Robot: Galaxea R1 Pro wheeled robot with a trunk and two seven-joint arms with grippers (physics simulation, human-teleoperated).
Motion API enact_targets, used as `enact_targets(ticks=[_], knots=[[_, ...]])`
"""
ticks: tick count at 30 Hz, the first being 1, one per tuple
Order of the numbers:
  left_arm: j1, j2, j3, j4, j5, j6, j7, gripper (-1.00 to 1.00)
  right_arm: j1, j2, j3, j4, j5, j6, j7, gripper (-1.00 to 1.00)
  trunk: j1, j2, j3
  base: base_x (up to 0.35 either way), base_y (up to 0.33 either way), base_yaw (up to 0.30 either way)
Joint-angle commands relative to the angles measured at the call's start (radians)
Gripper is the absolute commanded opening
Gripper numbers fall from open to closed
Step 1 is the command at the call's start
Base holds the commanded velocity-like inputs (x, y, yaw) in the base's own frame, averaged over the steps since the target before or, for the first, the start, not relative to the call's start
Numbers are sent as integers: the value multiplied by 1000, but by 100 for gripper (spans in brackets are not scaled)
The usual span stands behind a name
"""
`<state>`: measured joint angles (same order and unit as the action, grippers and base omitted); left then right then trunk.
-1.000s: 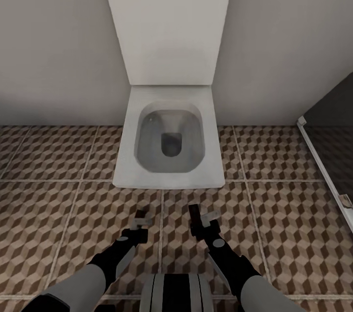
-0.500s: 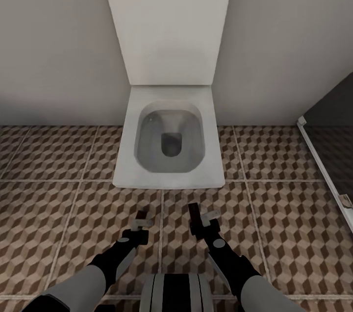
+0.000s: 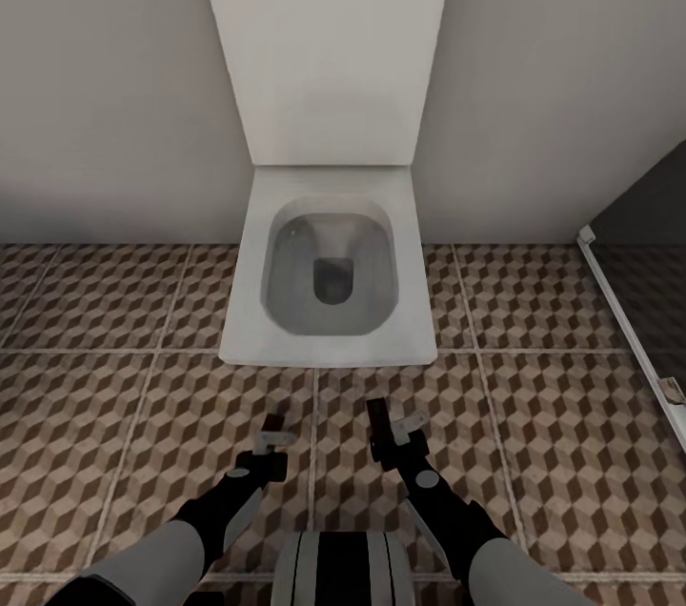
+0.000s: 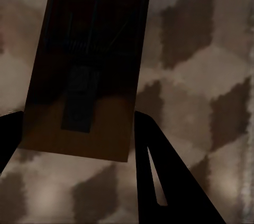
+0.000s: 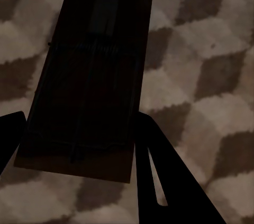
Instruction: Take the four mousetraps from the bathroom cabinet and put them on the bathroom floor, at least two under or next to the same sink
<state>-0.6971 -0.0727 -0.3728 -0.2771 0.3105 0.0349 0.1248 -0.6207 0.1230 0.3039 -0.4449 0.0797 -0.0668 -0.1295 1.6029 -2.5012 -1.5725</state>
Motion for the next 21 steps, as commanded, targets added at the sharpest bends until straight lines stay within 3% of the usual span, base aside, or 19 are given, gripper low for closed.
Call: enact_targets(ticks=[1, 21], knots=[[0, 1, -9, 1, 6, 3, 10, -100, -1, 0, 4, 2, 5, -2, -5, -100, 0, 0, 0, 0, 0, 0], [1, 5, -9, 19, 4, -3, 10, -100, -1, 1, 4, 37, 6, -4, -5, -100, 0, 0, 0, 0, 0, 0]])
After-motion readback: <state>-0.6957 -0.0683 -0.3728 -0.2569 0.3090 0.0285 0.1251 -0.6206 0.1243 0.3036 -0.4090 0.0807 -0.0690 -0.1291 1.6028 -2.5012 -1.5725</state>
